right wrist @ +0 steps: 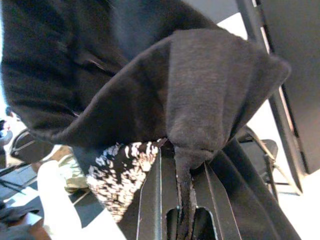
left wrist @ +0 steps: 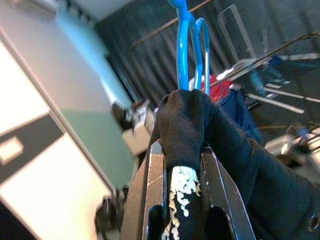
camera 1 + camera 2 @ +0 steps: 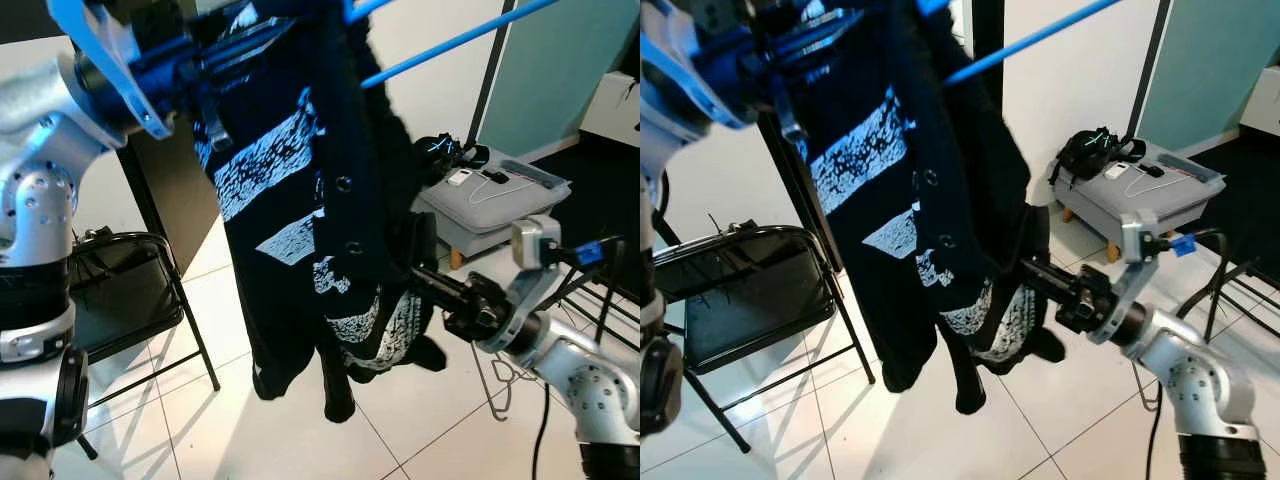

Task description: Hang hanger

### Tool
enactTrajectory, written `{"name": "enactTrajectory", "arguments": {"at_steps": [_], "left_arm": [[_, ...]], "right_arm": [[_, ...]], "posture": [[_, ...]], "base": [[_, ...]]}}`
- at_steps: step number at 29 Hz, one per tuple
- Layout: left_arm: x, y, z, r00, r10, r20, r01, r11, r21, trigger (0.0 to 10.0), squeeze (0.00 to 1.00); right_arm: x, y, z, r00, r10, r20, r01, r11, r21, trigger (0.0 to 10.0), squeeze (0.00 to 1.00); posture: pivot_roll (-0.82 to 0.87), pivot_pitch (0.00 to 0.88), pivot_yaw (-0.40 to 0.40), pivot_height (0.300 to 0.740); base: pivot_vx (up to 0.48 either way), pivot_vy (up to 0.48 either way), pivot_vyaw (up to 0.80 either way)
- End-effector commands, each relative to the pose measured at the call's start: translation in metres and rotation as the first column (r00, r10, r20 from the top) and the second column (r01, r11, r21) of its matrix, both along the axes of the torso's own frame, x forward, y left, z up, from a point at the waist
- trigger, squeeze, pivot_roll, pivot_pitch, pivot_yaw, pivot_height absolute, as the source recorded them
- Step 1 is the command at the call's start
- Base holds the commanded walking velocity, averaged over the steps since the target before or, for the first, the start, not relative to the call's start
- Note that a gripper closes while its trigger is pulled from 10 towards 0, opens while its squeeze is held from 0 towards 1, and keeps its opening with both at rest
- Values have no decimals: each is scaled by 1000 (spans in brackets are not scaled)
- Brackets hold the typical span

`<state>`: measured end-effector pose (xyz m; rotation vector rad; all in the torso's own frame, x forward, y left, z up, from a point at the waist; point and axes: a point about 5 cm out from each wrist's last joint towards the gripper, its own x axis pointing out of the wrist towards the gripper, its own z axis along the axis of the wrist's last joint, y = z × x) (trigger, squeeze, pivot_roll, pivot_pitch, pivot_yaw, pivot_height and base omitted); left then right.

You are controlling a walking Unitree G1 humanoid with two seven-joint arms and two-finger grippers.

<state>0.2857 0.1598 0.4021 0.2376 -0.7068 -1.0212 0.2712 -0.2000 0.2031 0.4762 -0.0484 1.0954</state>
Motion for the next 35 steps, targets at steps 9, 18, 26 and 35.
{"name": "enactTrajectory", "arguments": {"at_steps": [9,18,26,35], "left_arm": [[5,47,-37,974,189,-129,-187,982,22,0,0],[-19,60,-71,963,156,-218,-147,988,55,0,0],[-39,37,-91,967,34,-252,16,981,194,0,0],[-40,35,-98,968,61,-245,8,962,273,0,0]], "right_arm": [[2,-37,19,985,-159,71,161,987,-15,0,0],[13,-57,33,959,-265,103,266,964,7,0,0],[17,-54,35,959,-261,111,261,965,17,0,0],[16,-57,36,959,-261,112,260,965,22,0,0]], "posture": [[11,0,37,740],[20,0,15,740],[25,0,12,740],[18,0,17,740]], "base": [[0,0,0],[0,0,0],[0,0,0],[0,0,0]]}}
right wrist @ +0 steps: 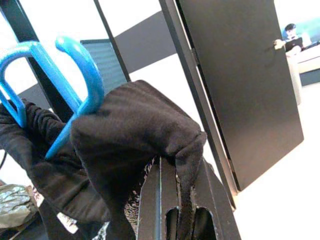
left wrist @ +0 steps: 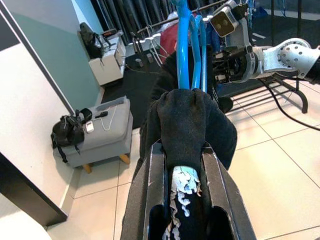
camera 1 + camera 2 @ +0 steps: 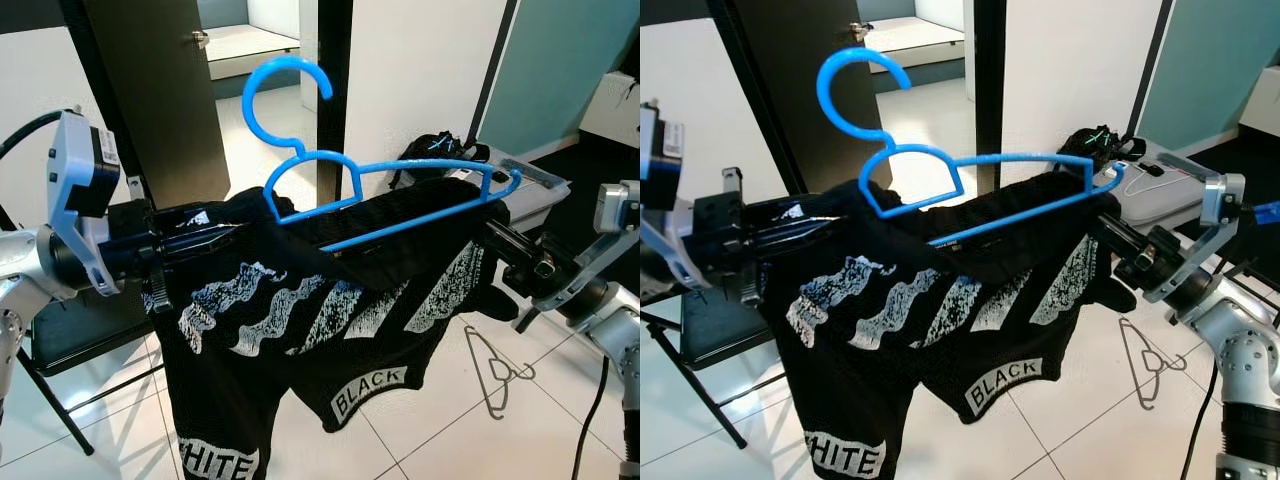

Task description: Hang hanger

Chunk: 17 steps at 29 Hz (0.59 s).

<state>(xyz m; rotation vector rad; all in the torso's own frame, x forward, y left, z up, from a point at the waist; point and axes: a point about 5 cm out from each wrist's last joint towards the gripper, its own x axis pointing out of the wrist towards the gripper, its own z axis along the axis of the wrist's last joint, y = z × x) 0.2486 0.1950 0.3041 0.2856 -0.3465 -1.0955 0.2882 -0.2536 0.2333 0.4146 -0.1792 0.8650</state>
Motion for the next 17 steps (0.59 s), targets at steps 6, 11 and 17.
{"name": "enactTrajectory", "arguments": {"at_steps": [6,11,17], "left_arm": [[6,4,-5,994,96,54,-103,984,146,0,0],[13,12,-13,981,183,71,-194,955,225,0,0],[9,11,3,981,168,102,-178,978,107,0,0]], "right_arm": [[-3,-6,8,999,-6,40,6,1000,5,0,0],[-5,-7,8,999,10,43,-10,1000,-6,0,0],[-7,-5,7,999,26,36,-25,1000,-12,0,0]], "posture": [[15,0,19,740],[18,0,17,740],[18,0,14,740]], "base": [[0,0,0],[0,0,0],[0,0,0]]}}
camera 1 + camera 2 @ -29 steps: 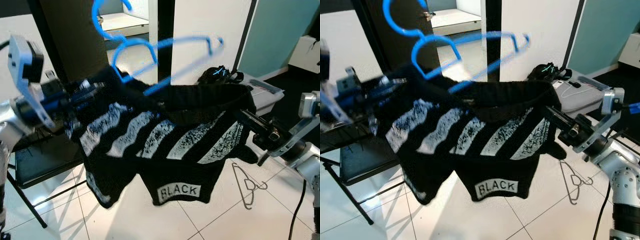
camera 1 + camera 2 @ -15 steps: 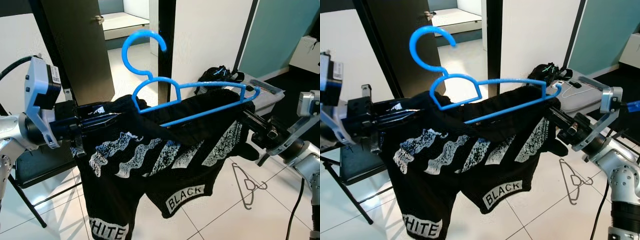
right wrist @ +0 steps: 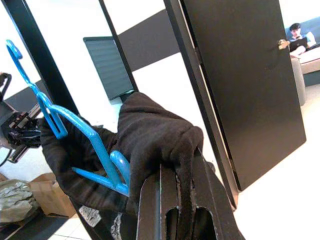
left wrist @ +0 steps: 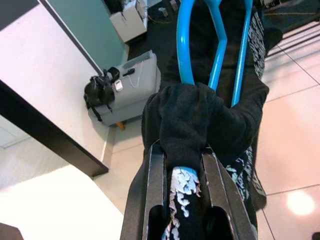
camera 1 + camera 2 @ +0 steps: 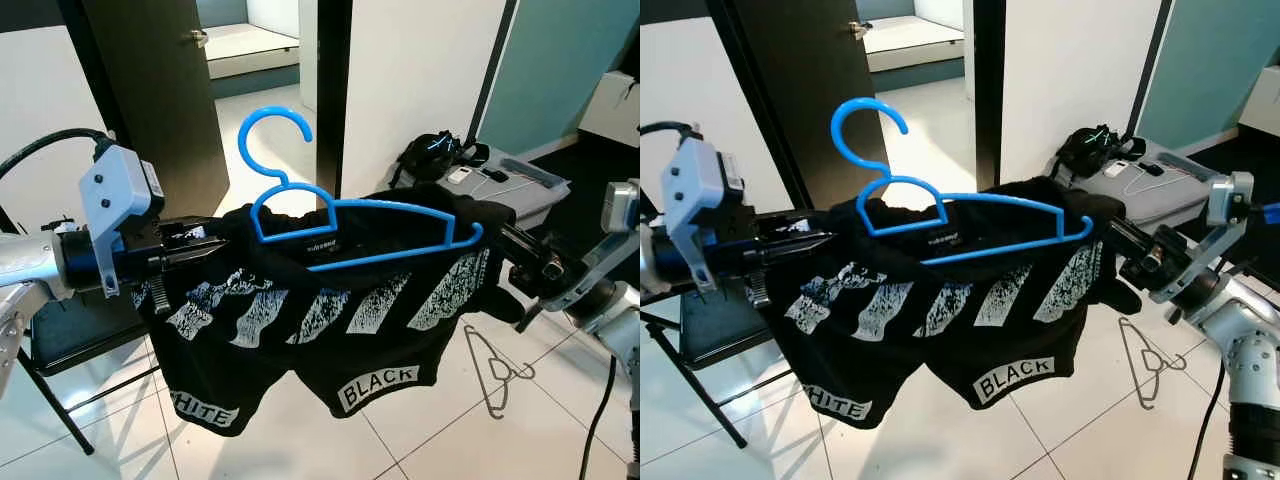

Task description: Hang hanger

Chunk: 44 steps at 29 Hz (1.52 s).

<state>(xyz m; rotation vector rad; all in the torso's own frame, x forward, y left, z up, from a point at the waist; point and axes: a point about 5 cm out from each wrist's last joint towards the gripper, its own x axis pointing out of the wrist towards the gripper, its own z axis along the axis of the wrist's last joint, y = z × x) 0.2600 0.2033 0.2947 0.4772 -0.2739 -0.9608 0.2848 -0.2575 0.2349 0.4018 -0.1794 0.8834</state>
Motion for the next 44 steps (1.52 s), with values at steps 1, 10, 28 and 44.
{"name": "enactTrajectory", "arguments": {"at_steps": [1,10,28,44], "left_arm": [[-3,3,16,998,1,55,3,998,-66,0,0],[-11,3,28,995,-59,81,71,986,-151,0,0],[-6,12,-1,1000,18,-4,-18,1000,24,0,0],[6,14,-9,993,107,45,-112,985,133,0,0]], "right_arm": [[-3,-1,5,1000,10,26,-10,1000,0,0,0],[-4,-3,5,1000,13,26,-13,1000,-5,0,0],[-8,-13,20,997,3,72,-5,999,33,0,0],[-12,1,29,992,88,88,-86,996,-25,0,0]], "posture": [[18,0,14,740],[19,0,13,740],[14,0,13,740],[7,0,14,740]], "base": [[0,0,0],[0,0,0],[0,0,0],[0,0,0]]}}
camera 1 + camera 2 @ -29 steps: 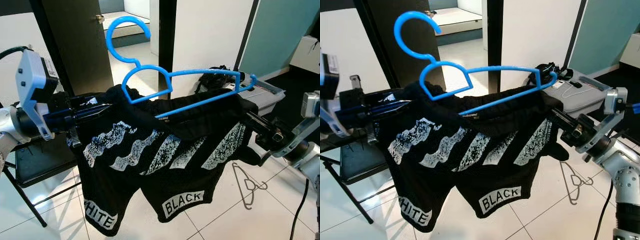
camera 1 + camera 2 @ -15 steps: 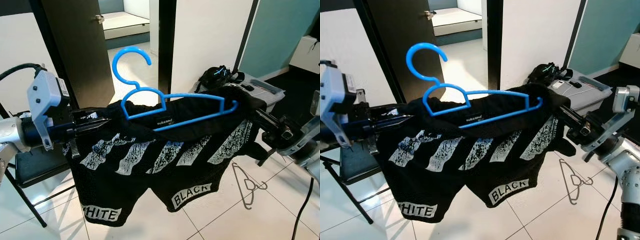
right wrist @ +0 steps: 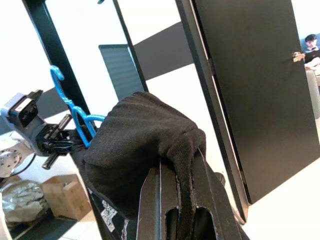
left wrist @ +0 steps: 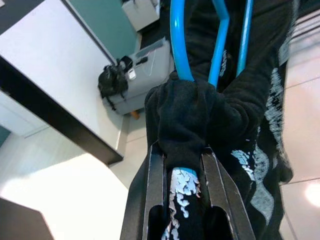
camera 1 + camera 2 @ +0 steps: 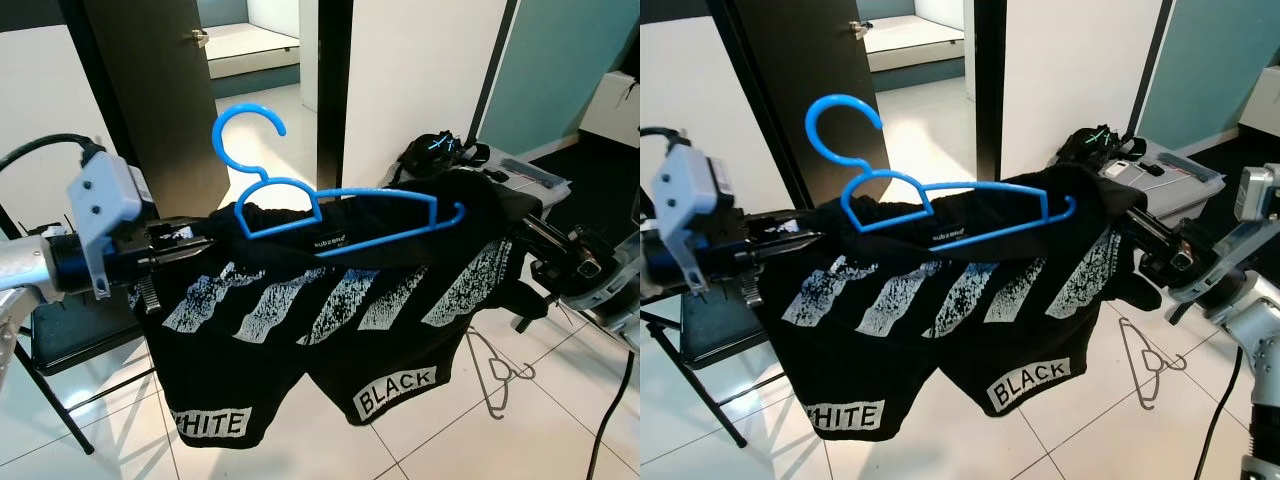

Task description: Hang hanger

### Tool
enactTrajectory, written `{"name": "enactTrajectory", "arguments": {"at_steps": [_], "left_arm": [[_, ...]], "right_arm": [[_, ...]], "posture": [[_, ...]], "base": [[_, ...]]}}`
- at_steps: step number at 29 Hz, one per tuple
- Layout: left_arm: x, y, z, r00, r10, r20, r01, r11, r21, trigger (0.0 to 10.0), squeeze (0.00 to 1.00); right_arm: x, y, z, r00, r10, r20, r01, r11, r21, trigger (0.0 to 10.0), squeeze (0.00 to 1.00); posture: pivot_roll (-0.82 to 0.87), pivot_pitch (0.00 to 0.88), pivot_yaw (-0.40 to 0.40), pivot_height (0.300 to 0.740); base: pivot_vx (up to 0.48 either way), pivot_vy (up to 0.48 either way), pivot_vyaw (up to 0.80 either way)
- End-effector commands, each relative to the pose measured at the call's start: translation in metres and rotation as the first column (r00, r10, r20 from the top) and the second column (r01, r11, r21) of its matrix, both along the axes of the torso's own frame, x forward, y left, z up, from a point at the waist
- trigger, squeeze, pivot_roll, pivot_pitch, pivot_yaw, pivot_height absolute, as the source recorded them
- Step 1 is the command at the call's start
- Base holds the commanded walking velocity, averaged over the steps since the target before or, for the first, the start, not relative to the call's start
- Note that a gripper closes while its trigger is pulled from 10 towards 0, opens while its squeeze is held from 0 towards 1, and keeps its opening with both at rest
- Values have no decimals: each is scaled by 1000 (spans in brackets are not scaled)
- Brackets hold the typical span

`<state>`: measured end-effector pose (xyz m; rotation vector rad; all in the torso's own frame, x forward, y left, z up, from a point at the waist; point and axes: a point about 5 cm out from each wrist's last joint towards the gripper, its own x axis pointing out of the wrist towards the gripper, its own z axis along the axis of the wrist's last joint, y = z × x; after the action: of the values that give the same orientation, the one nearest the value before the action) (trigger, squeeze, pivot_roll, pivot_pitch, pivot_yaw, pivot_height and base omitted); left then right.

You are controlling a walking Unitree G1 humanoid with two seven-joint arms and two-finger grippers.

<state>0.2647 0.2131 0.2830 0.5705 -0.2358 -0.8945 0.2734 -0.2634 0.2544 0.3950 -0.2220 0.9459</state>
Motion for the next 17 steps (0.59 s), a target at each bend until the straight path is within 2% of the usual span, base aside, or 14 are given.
{"name": "enactTrajectory", "arguments": {"at_steps": [1,3,6,9,17], "left_arm": [[1,4,3,999,33,15,-33,998,53,0,0],[3,3,3,999,38,27,-40,997,70,0,0],[6,3,3,998,50,46,-55,993,100,0,0],[9,4,7,995,67,73,-75,991,107,0,0],[12,6,10,989,97,108,-107,989,99,0,0]], "right_arm": [[-1,7,10,999,34,38,-33,999,-32,0,0],[0,17,6,997,70,15,-69,993,-93,0,0],[1,27,4,994,111,5,-110,985,-133,0,0],[1,32,2,992,130,-9,-129,976,-177,0,0],[0,30,3,992,129,-3,-128,979,-156,0,0]], "posture": [[7,0,14,740],[5,0,11,740],[4,0,5,740],[3,0,4,740],[3,0,4,740]], "base": [[0,0,0],[0,0,0],[0,0,0],[0,0,0],[0,0,0]]}}
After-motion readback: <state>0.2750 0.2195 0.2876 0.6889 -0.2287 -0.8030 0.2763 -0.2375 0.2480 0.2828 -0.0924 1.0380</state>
